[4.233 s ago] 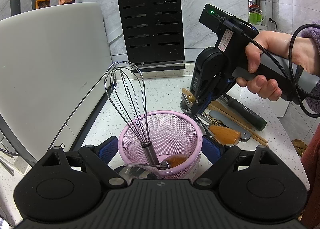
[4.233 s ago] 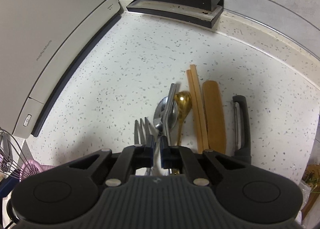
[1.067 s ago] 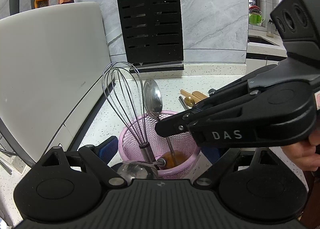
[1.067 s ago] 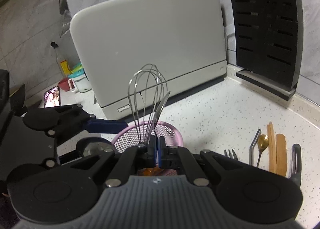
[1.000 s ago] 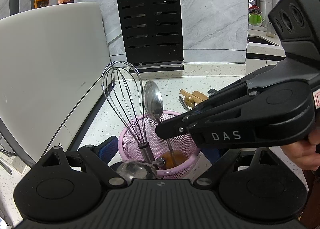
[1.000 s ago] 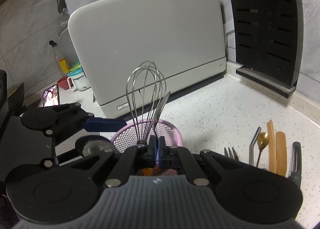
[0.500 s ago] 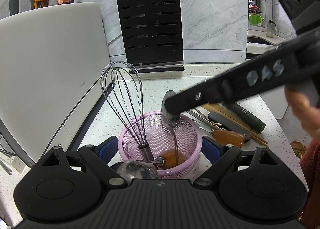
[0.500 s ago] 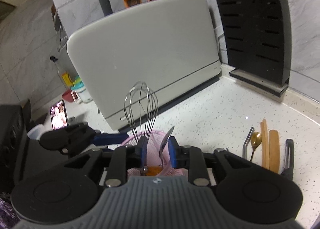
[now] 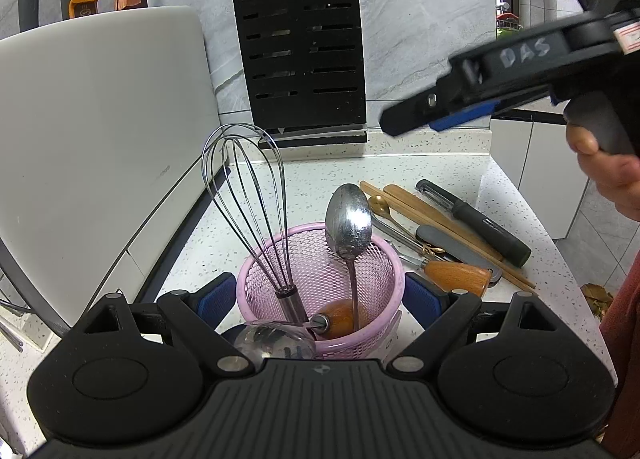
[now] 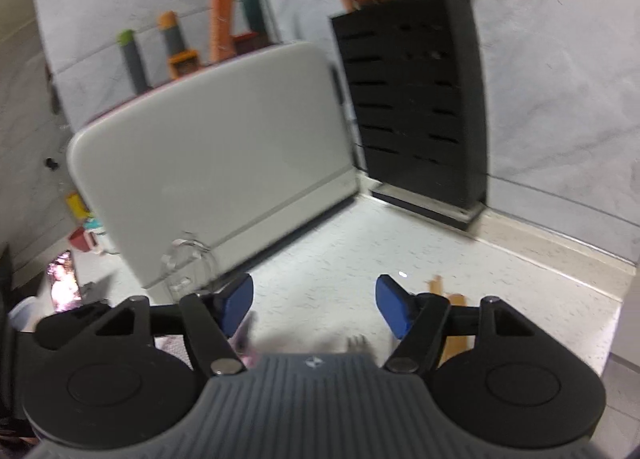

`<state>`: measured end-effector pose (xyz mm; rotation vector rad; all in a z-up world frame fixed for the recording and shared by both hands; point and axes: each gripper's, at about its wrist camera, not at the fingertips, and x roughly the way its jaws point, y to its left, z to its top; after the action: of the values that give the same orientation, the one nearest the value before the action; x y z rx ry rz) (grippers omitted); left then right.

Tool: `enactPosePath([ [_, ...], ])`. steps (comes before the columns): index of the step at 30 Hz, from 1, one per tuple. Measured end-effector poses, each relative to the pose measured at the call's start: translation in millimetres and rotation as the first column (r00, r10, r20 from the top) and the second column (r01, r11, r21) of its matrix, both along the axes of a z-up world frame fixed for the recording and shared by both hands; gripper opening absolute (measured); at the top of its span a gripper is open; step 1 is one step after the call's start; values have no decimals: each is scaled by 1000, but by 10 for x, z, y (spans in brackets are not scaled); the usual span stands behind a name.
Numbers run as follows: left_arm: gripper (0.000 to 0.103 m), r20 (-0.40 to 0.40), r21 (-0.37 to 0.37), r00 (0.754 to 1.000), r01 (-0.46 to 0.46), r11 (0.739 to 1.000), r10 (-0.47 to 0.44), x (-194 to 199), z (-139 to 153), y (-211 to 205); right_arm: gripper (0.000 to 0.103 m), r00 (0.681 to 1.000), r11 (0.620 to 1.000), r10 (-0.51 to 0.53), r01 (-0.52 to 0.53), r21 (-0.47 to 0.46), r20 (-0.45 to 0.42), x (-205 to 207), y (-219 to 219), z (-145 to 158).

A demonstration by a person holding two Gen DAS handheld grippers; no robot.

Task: Organize utensils
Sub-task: 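Move the right tool to the wooden-handled fork and grasp it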

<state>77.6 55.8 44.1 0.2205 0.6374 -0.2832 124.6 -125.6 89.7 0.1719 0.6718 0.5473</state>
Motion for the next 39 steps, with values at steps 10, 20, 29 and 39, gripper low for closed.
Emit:
enactPosePath([
  [10, 103, 0, 0, 1000, 1, 1000, -1, -1, -1, 0, 55, 991, 984, 5, -29, -174, -135, 167, 111, -329],
  [20, 103, 1, 0, 1000, 1, 1000, -1, -2, -3, 6, 34, 960, 947, 37, -122, -296, -276, 393, 329, -733],
  [29, 103, 0, -1, 1000, 1, 1000, -1, -4, 1, -2, 16, 947, 933, 77, -179, -313, -311, 467, 466, -844],
  [39, 103, 1, 0, 1000, 4, 1000, -4, -1, 3, -8, 7, 950, 916, 50, -166, -365, -307, 497, 518, -919],
])
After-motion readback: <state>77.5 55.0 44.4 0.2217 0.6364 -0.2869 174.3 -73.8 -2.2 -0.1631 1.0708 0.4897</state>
